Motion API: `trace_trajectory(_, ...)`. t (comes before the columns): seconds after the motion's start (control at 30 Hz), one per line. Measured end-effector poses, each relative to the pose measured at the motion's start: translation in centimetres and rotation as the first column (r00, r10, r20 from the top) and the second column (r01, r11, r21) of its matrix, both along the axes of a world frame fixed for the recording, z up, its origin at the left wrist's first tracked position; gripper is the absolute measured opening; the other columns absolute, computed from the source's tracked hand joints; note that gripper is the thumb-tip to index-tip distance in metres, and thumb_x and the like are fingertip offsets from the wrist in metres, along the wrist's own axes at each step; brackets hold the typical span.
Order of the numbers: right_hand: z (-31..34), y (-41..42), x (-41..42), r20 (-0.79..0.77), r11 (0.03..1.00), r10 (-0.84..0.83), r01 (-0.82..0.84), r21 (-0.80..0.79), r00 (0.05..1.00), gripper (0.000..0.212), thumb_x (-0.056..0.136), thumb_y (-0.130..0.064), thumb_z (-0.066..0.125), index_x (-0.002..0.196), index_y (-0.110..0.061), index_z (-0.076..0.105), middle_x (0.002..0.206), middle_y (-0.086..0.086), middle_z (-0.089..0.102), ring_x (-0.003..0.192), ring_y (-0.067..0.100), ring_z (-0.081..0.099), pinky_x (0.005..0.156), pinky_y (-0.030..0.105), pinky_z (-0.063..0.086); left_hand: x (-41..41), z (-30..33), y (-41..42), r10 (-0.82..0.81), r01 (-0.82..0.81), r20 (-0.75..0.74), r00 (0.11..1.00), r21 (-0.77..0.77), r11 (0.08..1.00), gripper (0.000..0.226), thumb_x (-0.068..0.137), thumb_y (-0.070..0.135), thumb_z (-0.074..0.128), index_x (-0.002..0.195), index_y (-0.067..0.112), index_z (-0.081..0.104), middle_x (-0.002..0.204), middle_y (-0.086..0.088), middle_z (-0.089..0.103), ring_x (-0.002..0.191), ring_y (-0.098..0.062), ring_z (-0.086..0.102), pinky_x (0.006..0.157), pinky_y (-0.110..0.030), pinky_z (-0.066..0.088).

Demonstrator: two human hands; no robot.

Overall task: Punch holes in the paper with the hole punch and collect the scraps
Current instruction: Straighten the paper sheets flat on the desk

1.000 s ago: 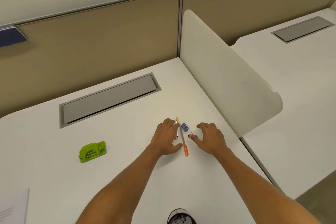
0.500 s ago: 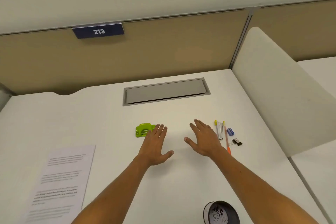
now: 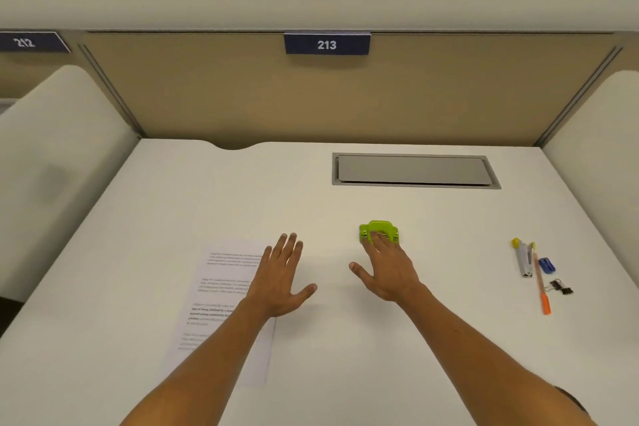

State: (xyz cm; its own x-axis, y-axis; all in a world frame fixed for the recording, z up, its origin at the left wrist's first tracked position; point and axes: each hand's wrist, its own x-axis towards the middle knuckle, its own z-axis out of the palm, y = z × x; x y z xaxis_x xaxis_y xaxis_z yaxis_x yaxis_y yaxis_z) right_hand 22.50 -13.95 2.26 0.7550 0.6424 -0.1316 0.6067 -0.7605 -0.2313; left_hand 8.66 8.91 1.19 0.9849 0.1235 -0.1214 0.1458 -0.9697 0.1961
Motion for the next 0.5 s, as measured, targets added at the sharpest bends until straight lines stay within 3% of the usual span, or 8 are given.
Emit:
trace_trajectory(0.17, -1.4, 5.5, -3.9, -0.047, 1.000, 0.005, -0.006, -0.021, 0.999, 0.071, 0.096, -0.062, 0.032, 0.151, -0.017, 0.033, 0.162, 0.008, 0.025, 0.150, 0.025, 0.020, 0.119, 0.045, 0.025, -3.9, -1.6, 4.6, 0.028, -0.028, -0.032, 0.999, 0.004, 1.000, 0.080, 0.099, 0.055, 0.031, 0.157, 0.012, -0.003, 0.164, -0.005, -0.015, 0.153, -0.021, -0.015, 0.124, -0.045, -0.004)
trace_trajectory(0.33, -2.9, 9.2, -8.0, -0.077, 0.999, -0.020, 0.017, -0.041, 0.997, 0.060, 0.097, -0.056, 0.035, 0.143, -0.018, 0.041, 0.146, 0.001, 0.047, 0.132, 0.024, 0.039, 0.095, 0.039, 0.045, -8.0, -3.5, 7.7, 0.046, -0.048, -0.045, 0.998, -0.044, 0.998, 0.068, 0.099, 0.030, 0.034, 0.157, 0.007, 0.006, 0.166, -0.010, -0.004, 0.154, -0.025, -0.005, 0.123, -0.045, -0.001)
trace_trajectory(0.5, -3.8, 11.8, -11.4, -0.230, 0.994, -0.102, 0.107, 0.011, 0.968, 0.055, 0.098, -0.050, 0.040, 0.141, -0.017, 0.041, 0.135, 0.002, 0.053, 0.124, 0.023, 0.048, 0.091, 0.038, 0.049, -9.8, -5.4, 9.3, 0.009, -0.012, -0.071, 0.997, -0.044, 0.999, 0.071, 0.101, 0.042, 0.033, 0.157, 0.009, 0.004, 0.164, -0.007, -0.009, 0.153, -0.024, -0.011, 0.123, -0.044, -0.008)
